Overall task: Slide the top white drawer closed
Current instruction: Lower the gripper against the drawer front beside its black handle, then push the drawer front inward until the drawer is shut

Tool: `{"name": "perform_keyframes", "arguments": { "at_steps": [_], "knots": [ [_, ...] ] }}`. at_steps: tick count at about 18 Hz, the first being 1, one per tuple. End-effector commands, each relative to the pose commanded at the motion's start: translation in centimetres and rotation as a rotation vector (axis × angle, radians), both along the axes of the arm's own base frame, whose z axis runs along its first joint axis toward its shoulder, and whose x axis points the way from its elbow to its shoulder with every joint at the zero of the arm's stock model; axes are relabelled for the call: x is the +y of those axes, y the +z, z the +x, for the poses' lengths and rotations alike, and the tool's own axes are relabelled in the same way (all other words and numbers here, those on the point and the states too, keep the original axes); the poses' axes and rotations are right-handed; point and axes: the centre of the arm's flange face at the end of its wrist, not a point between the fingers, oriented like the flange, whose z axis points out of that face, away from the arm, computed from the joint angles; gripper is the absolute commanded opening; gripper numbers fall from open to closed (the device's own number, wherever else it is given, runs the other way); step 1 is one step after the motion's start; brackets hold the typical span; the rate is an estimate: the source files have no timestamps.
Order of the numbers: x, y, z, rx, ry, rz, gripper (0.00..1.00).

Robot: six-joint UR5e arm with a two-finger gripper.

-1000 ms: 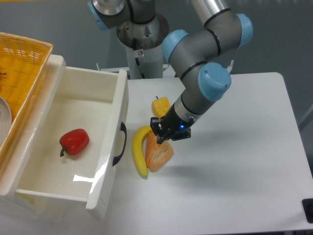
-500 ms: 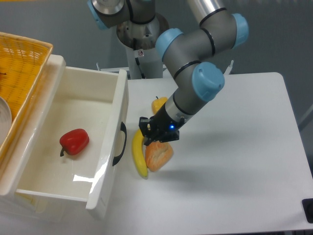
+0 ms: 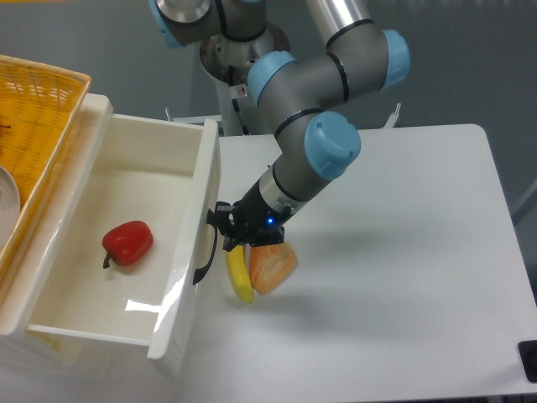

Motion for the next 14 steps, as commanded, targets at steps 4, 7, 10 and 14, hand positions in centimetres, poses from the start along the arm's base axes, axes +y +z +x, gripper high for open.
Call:
{"name": "perform_keyframes", "arguments": {
  "at_steps": [4,7,10,14],
  "knots": [
    [0.2,0.2,0.5,-0.001,-0.001,-0.002,0.09],
    [0.1,0.9,0.7,0.005,0.003,0.004,0.09],
    [0.0,1.5,1.1,-0.008,0.008,0.012,0.09],
    [0.4,1.6,2.0,-0.011,-0.004,0.009,0.09]
  ]
}}
